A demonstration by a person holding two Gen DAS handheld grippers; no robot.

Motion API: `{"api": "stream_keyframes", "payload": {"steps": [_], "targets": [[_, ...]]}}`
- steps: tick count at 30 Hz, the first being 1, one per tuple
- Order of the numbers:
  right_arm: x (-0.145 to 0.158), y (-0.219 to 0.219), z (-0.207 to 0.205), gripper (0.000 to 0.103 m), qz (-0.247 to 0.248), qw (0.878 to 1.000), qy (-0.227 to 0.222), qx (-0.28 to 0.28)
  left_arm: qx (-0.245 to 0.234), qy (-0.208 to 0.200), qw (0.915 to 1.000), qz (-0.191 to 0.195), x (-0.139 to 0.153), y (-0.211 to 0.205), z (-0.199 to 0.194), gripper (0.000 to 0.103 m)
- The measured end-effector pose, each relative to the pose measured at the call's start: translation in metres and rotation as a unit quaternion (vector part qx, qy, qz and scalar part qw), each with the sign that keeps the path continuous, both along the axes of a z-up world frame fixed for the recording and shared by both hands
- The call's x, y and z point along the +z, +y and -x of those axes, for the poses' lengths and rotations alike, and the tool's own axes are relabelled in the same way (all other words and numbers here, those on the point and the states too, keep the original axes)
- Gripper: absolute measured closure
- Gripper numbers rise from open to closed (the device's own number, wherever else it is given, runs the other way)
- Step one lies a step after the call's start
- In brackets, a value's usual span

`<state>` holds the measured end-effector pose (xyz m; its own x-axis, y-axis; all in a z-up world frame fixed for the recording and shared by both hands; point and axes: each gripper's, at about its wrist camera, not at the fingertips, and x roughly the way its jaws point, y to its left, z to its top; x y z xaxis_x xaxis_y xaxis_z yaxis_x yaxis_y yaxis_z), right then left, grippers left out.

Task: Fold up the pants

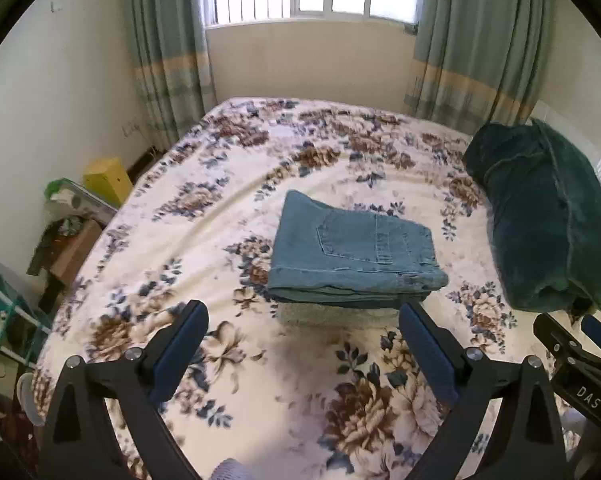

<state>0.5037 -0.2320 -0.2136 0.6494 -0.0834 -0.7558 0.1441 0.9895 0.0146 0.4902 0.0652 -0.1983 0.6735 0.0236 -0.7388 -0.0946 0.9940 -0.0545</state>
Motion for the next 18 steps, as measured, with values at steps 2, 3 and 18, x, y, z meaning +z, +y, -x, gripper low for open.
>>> {"api": "stream_keyframes", "payload": {"steps": [2,3,18], "targets": [[0.024,0.000,0.025,0.001,0.000,1.000,-0.013,0.003,-0.002,-0.012,0.9999,-0.002,0.022,-0.002,0.022,0.006],[0.039,0.000,0.040,0.001,0.001,1.000,-0.023,0.005,-0.002,-0.017,0.9998,-0.005,0.033,-0.003,0.034,0.006],[0.191,0.026,0.221,0.001,0.039,0.994,-0.100,0.033,-0.014,-0.062,0.9979,-0.015,0.137,0.003,0.173,0.005]]}}
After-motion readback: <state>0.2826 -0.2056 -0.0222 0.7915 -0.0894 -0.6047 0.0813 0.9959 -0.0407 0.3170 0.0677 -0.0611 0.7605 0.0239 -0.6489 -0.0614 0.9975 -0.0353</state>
